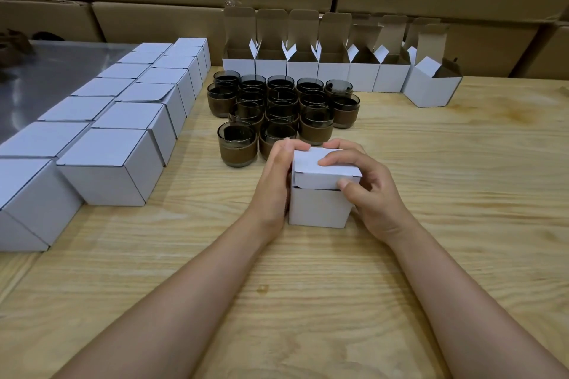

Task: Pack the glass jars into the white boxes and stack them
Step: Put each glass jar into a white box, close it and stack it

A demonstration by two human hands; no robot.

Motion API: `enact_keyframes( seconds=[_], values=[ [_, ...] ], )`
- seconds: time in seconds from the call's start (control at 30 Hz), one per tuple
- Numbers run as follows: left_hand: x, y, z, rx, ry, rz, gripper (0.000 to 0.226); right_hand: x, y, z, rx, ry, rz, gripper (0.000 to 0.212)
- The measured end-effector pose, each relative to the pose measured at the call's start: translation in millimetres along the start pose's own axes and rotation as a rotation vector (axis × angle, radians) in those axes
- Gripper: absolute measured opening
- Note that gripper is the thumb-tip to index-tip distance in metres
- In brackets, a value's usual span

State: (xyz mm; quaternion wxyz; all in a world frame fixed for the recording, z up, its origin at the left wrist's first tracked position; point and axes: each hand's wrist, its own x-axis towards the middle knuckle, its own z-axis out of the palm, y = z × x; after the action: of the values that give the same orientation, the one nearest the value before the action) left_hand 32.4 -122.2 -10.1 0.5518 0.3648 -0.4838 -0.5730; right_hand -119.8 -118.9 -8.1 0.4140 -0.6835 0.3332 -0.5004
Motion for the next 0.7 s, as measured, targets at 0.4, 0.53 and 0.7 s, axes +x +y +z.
enact_keyframes(
  seconds=[0.4, 0.53, 0.7],
  values=[
    [-1.0, -4.9, -5.2, -0.084, -0.124, 0.069, 0.05, 0.5, 1.7, 3.0, -0.005, 0.046, -0.033, 0.029],
    [-1.6, -3.0, -8.1, -0.067, -0.154, 0.085, 0.057, -0.3, 1.1, 1.9, -0.002, 0.033, -0.042, 0.03],
    [-2.5, 0.5, -9.1, -0.062, -0.182, 0.095, 0.047, -0.1, 1.6, 0.2, 0.004, 0.009, -0.038, 0.029]
  ],
)
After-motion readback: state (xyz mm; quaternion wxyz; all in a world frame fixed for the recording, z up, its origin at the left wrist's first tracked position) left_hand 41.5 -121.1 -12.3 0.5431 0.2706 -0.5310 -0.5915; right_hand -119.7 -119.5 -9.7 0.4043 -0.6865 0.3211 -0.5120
